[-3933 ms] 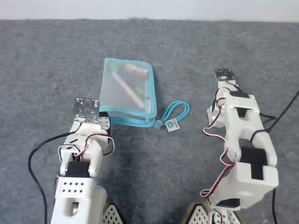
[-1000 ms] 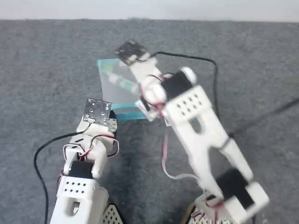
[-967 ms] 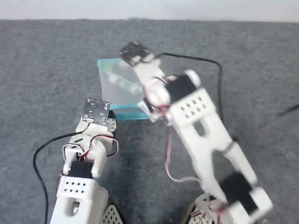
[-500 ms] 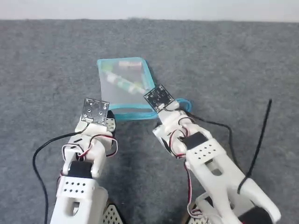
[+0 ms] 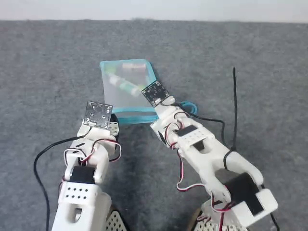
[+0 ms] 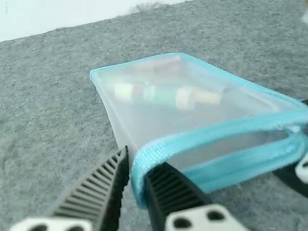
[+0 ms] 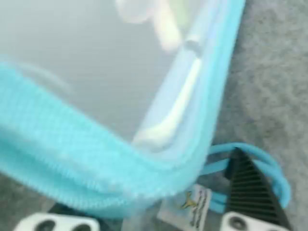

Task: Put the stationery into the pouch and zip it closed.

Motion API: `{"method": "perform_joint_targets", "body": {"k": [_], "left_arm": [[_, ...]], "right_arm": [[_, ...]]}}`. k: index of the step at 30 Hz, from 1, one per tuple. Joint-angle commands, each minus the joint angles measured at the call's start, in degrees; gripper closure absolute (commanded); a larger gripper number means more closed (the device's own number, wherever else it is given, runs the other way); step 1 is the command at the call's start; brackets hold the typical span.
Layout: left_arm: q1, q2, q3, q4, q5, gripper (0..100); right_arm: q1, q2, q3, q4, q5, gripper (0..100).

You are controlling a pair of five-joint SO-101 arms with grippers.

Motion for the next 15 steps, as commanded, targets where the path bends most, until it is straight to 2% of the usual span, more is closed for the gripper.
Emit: {"method": "perform_joint_targets", "body": {"k": [1,3,5,9,12,15], "left_arm": [[0.0,0.1,-3.8,-0.4,-0.1,99],[0.0,0.1,-3.7,-0.4,-0.1,99],[-0.2,-0.3,-3.6,-0.5,-0.1,99],[-0.7,-0.3,-3.6,-2.3,-0.1,99],[-0.2,-0.3,-3.5,-2.4,-0.1,99],[0.8,0.0,-3.5,-2.5,-0.1,99]], "right_arm": [[1.2,-4.0,-3.4,3.2,-0.1,92.4],[1.4,-8.3,-3.8,8.1,0.0,99.8],[1.4,-14.7,-4.6,15.4,0.6,97.6],[0.8,-28.7,-10.0,33.2,7.2,99.3],[1.0,-36.1,-11.4,37.4,8.8,99.2],[-0.9,-36.2,-10.5,39.2,9.2,99.2]]}}
